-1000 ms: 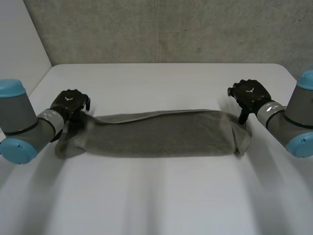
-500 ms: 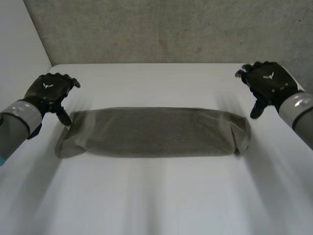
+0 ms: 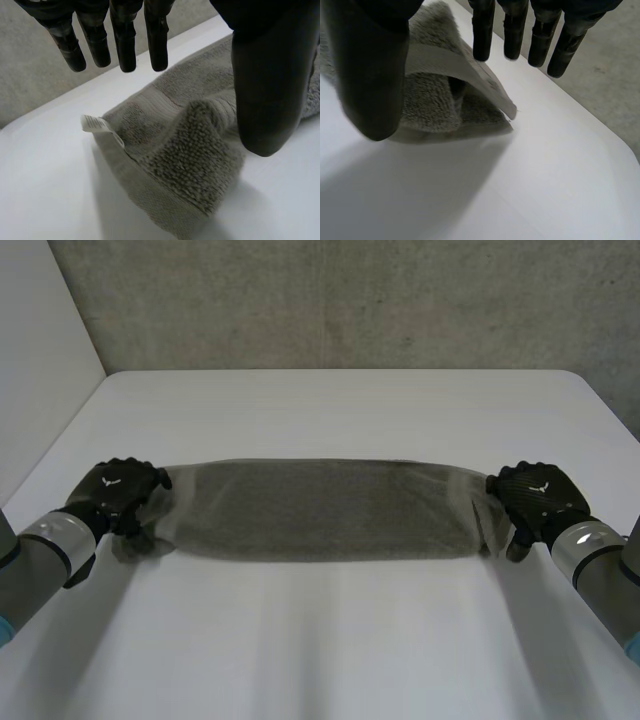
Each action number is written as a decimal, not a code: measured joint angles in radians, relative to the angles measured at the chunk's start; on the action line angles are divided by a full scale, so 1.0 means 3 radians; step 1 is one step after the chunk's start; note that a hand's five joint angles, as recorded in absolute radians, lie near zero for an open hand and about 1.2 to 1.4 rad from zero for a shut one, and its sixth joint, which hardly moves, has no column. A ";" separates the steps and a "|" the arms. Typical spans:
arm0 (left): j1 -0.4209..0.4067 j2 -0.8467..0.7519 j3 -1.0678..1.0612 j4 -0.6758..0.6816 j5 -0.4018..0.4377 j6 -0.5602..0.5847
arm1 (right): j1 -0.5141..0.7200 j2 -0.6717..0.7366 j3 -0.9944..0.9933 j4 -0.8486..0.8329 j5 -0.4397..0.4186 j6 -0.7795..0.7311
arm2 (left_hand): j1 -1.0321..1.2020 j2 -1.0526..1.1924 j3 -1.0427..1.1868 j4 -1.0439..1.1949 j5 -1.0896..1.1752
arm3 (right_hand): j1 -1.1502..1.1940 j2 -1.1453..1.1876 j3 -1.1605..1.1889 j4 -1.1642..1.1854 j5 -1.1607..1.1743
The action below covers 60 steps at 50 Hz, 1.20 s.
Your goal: Fold the towel.
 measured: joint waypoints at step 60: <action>-0.0044 -0.0284 0.0052 0.0033 -0.0022 0.0346 | 0.0103 0.0114 0.0106 -0.0274 0.0273 0.0686 | 0.2927 0.3038 0.0000 0.0000 0.3043 | 0.2938 0.2786 0.0000 0.0000 0.2918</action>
